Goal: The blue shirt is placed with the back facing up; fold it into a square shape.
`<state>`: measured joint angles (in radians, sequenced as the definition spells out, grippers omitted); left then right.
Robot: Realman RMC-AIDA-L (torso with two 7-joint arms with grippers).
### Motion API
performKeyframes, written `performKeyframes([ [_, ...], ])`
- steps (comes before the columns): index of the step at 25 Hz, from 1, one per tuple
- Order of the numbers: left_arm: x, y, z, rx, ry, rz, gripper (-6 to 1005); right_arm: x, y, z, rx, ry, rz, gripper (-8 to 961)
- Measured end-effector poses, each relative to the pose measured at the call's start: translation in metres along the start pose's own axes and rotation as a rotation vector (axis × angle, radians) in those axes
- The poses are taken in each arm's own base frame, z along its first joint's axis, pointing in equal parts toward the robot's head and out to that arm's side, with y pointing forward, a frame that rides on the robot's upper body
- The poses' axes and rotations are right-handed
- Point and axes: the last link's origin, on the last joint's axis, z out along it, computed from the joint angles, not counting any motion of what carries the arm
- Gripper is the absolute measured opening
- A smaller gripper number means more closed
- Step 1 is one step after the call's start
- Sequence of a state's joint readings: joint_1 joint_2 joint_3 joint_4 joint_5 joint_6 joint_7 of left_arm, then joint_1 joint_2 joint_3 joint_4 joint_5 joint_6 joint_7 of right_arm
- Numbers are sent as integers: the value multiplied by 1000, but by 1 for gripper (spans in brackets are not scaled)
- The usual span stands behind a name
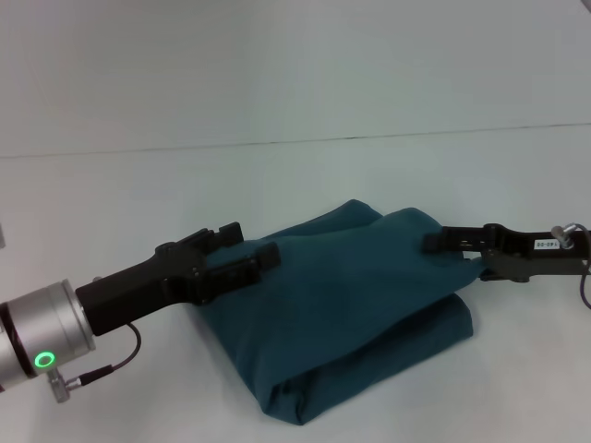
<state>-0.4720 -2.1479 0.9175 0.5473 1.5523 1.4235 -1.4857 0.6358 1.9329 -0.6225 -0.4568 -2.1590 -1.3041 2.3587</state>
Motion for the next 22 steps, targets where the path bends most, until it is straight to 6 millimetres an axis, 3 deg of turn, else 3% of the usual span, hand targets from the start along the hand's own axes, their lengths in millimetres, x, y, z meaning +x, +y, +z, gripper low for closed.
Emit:
performKeyframes([
  [13, 0, -4, 2, 27, -4, 19, 921, 6, 13, 19, -75, -22, 60, 819],
  [18, 0, -4, 3, 27, -4, 23, 919, 9, 13, 30, -64, -53, 65, 598],
  [22, -1, -4, 3, 26, -5, 22, 917, 8, 19, 38, -91, -110, -4, 505],
])
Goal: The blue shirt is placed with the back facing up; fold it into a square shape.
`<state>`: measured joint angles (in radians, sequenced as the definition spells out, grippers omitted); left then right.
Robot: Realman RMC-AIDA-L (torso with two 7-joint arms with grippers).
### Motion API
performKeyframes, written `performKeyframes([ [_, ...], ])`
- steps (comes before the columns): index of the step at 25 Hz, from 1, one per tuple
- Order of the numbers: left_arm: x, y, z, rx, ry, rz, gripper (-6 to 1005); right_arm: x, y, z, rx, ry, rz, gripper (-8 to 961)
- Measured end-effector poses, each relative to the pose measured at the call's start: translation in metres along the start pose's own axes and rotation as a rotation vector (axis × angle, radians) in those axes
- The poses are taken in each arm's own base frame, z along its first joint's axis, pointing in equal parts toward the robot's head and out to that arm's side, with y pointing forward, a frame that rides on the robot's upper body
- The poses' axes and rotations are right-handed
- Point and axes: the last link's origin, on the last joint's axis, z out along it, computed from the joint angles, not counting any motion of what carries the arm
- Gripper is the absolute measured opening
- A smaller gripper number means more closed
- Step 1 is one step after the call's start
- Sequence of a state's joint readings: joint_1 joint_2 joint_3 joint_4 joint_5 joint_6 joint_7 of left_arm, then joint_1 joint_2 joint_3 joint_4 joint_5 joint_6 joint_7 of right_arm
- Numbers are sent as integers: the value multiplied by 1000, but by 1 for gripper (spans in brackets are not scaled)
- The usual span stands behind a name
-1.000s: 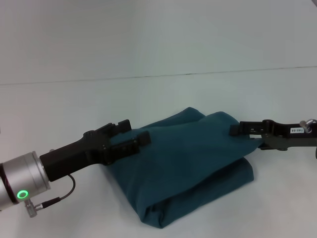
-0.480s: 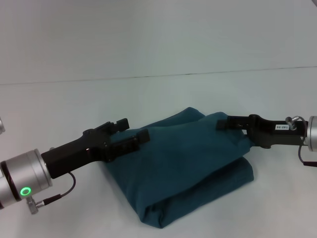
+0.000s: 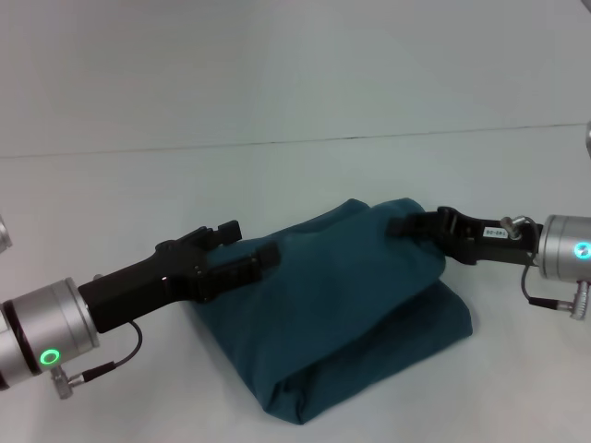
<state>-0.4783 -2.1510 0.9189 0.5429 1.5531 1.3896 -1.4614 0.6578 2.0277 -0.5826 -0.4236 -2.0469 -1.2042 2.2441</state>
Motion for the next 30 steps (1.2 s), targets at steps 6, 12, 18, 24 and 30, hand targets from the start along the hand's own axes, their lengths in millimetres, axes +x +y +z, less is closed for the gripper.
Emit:
performKeyframes([
  [6, -2, 0, -1, 5, -1, -5, 915, -9, 18, 5, -97, -78, -117, 365],
  [12, -3, -1, -3, 12, 6, -11, 913, -24, 44, 11, -165, -82, -231, 123],
  [18, -3, -1, -4, 17, 12, -15, 911, -38, 74, 21, -191, -40, -378, 106],
  [24, -3, -2, -4, 20, 18, -23, 908, -37, 86, 33, -178, 28, -473, 107],
  [30, -8, -2, -3, 35, 10, -39, 906, -23, 37, 27, 12, 36, -473, 107],
])
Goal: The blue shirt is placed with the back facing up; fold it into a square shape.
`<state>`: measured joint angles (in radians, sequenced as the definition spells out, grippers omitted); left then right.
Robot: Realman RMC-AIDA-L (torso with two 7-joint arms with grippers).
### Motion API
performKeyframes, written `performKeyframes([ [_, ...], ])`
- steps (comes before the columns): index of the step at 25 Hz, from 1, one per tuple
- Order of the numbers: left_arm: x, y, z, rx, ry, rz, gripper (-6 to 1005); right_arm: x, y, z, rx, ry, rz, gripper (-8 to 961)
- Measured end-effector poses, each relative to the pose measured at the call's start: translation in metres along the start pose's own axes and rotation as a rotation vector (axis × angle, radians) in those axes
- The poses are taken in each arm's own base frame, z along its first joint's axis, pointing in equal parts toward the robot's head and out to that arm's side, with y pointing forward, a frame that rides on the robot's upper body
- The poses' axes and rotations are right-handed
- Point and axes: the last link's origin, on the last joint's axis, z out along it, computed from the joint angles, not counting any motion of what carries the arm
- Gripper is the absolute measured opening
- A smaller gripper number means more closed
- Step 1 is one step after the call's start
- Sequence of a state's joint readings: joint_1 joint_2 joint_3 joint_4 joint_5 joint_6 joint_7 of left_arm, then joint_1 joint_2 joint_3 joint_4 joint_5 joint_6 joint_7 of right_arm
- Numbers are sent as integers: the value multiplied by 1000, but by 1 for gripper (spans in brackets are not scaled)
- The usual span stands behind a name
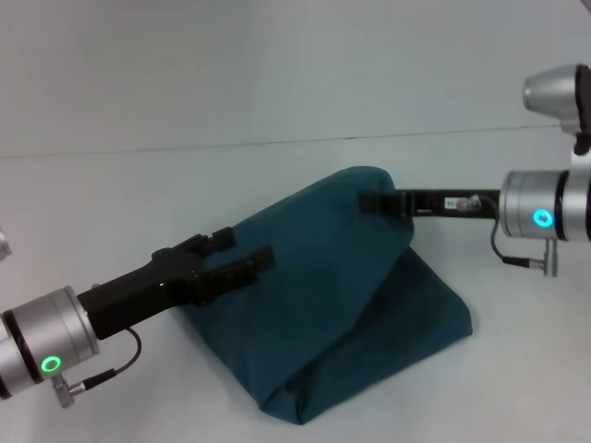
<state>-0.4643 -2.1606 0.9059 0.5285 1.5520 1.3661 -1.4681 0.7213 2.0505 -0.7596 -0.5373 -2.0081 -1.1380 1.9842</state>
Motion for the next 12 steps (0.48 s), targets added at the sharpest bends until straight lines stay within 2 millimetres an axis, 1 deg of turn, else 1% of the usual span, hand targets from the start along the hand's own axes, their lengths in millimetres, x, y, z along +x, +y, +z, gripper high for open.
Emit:
performKeyframes([
  [3, 0, 0, 1, -2, -2, -3, 905, 9, -5, -8, 0, -6, 5, 107],
  [5, 0, 1, 5, -8, -7, -2, 904, 7, -5, -13, -22, -19, 11, 106],
  [9, -1, 1, 10, -11, -17, -9, 903, -5, 1, -18, -71, -52, 6, 106],
  [12, -2, 1, 10, -11, -19, -11, 902, -19, 7, -16, -85, -72, -22, 106],
])
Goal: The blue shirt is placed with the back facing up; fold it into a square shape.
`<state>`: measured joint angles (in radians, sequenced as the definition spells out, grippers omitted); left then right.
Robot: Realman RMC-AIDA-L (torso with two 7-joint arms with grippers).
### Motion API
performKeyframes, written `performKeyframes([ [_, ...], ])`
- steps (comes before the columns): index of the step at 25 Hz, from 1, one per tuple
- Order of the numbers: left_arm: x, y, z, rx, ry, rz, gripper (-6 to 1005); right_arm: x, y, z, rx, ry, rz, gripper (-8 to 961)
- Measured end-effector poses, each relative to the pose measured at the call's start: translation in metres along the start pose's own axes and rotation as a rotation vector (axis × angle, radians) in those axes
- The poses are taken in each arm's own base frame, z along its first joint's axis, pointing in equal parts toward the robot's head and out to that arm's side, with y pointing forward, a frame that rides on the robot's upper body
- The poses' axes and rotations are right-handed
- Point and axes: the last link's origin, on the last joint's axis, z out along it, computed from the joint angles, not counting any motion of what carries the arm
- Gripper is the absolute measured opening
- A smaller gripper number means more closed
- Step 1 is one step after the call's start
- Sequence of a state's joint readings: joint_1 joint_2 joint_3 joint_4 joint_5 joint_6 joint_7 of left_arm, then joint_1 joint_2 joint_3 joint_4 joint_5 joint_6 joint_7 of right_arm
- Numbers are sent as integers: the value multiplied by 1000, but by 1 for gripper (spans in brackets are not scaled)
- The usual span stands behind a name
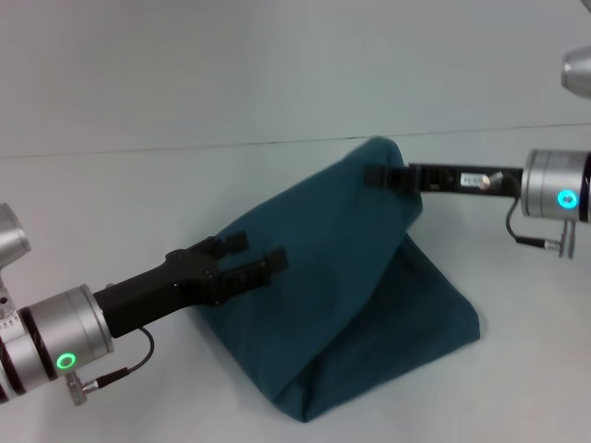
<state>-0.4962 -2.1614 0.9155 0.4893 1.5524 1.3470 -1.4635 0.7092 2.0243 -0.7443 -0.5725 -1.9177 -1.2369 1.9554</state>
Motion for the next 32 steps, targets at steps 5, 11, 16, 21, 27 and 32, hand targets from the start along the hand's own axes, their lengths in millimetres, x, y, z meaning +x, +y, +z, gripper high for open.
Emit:
performKeyframes([
  [5, -1, -1, -2, 7, 4, -3, 900, -20, 8, 13, -3, -14, -45, 106],
  [11, 0, -2, -3, 13, 11, -9, 897, -34, 19, 34, 14, 17, -125, 106],
  [16, -1, -3, -3, 19, 8, -12, 895, -16, 9, 35, 69, 58, -120, 106],
  [21, 0, -3, -2, 18, 6, -11, 894, 8, 5, 20, 33, 79, -80, 107],
  [27, 0, -2, 0, 12, 0, -8, 891, 22, 0, -3, -5, 74, -15, 107],
  [32, 0, -2, 0, 12, 0, -17, 889, 24, -4, -25, -31, 52, 31, 107],
])
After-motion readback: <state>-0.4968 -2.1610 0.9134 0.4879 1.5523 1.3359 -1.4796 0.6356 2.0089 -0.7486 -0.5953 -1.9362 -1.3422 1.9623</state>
